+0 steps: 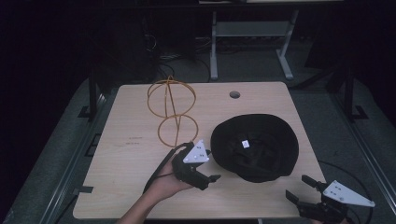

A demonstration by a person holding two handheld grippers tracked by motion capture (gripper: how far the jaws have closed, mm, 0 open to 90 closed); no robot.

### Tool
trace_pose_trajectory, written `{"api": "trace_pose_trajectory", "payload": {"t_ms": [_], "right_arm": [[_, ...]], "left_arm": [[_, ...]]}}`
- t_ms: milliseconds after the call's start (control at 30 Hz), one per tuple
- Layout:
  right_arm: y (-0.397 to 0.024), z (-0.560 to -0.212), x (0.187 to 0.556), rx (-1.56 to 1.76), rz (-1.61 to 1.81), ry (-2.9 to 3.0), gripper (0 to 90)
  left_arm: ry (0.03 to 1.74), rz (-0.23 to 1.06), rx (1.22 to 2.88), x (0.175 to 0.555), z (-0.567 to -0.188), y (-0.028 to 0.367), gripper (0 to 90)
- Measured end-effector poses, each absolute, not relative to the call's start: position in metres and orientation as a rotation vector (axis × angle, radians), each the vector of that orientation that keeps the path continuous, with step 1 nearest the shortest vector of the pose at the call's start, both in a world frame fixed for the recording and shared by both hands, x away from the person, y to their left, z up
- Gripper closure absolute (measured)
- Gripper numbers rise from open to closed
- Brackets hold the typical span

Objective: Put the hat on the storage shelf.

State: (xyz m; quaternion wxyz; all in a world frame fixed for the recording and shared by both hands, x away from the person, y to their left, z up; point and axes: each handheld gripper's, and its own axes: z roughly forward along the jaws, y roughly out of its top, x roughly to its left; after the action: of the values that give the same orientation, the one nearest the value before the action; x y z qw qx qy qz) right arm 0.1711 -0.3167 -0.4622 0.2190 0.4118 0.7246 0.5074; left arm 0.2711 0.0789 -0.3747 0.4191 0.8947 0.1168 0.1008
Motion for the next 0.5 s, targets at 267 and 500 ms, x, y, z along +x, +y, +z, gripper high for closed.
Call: {"api": "trace_pose_trajectory", "payload": {"t_ms": [267,500], "right_arm": [[-0.317,-0.463,0.171,1.139,1.403,2.009,15.3],[-0.313,-0.464,0.172,1.133,1.398,2.023,15.3]], "left_arm": [[0.242,0.240,2.257,0.274,-0.374,0.059,21.0],[0.201,0.252,2.305,0.270,-0.376,0.048,24.3]]}}
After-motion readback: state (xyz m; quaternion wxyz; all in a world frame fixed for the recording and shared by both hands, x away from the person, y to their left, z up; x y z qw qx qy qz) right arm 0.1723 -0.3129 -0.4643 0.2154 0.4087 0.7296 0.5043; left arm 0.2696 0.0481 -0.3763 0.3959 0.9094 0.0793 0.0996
